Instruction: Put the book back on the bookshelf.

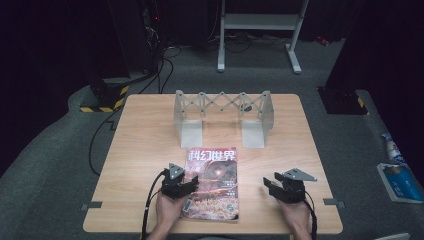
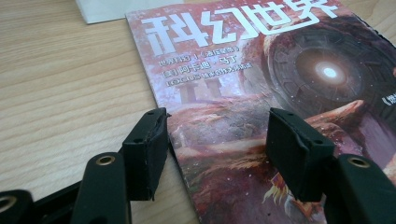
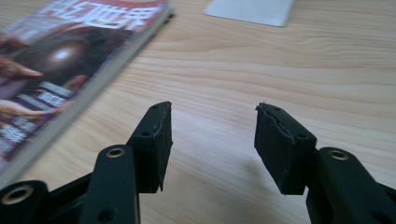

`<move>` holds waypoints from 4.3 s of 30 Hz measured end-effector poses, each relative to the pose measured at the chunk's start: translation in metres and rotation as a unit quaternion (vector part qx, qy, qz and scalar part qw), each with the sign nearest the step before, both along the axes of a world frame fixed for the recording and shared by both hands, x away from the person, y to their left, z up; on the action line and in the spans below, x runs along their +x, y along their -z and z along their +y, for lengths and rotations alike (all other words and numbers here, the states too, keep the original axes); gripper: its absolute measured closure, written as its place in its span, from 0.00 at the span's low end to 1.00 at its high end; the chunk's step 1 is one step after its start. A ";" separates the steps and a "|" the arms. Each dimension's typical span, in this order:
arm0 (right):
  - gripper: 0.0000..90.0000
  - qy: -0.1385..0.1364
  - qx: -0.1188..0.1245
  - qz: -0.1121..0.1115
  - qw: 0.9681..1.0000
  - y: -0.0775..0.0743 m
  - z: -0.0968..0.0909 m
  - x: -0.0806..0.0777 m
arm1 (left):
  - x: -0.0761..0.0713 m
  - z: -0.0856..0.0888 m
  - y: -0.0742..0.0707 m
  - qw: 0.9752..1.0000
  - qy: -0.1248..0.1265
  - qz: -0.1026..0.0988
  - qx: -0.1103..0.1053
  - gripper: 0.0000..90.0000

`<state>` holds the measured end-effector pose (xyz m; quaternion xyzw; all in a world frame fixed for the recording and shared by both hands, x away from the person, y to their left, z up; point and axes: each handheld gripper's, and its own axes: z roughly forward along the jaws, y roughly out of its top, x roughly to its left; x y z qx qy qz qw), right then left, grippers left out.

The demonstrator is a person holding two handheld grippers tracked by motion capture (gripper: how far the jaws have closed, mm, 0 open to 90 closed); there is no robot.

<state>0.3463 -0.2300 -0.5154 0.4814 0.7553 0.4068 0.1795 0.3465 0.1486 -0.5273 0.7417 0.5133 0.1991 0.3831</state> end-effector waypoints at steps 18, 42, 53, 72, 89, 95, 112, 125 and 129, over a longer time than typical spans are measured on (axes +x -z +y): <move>0.50 -0.074 0.020 0.087 0.993 0.001 0.058 0.008 | 0.006 -0.012 0.001 1.000 0.005 -0.003 -0.004 0.43; 0.51 -0.070 0.010 0.108 0.992 -0.002 0.079 0.024 | 0.009 -0.022 -0.002 1.000 0.016 0.007 0.003 0.43; 0.52 -0.061 -0.007 0.105 0.993 -0.003 0.081 0.033 | 0.006 -0.026 -0.003 1.000 0.023 0.012 0.003 0.42; 0.52 -0.049 -0.021 0.089 0.995 -0.002 0.080 0.039 | 0.005 -0.023 -0.004 0.998 0.063 0.018 0.009 0.38; 0.49 -0.053 -0.030 0.112 0.992 -0.008 0.069 0.041 | 0.002 -0.021 0.005 0.998 0.053 -0.021 -0.005 0.30; 0.51 -0.060 -0.026 0.112 0.992 -0.015 0.066 0.050 | 0.001 -0.021 0.006 0.999 0.049 -0.024 -0.003 0.31; 0.57 -0.082 -0.032 0.148 0.985 -0.025 0.078 0.071 | 0.001 -0.021 0.006 0.998 0.051 -0.025 -0.007 0.33; 0.59 -0.057 -0.053 0.175 0.982 -0.024 0.081 0.078 | 0.002 -0.021 0.006 0.998 0.056 -0.024 -0.009 0.34; 0.59 -0.054 -0.064 0.187 0.979 -0.025 0.083 0.084 | 0.002 -0.021 0.006 0.998 0.057 -0.024 -0.009 0.35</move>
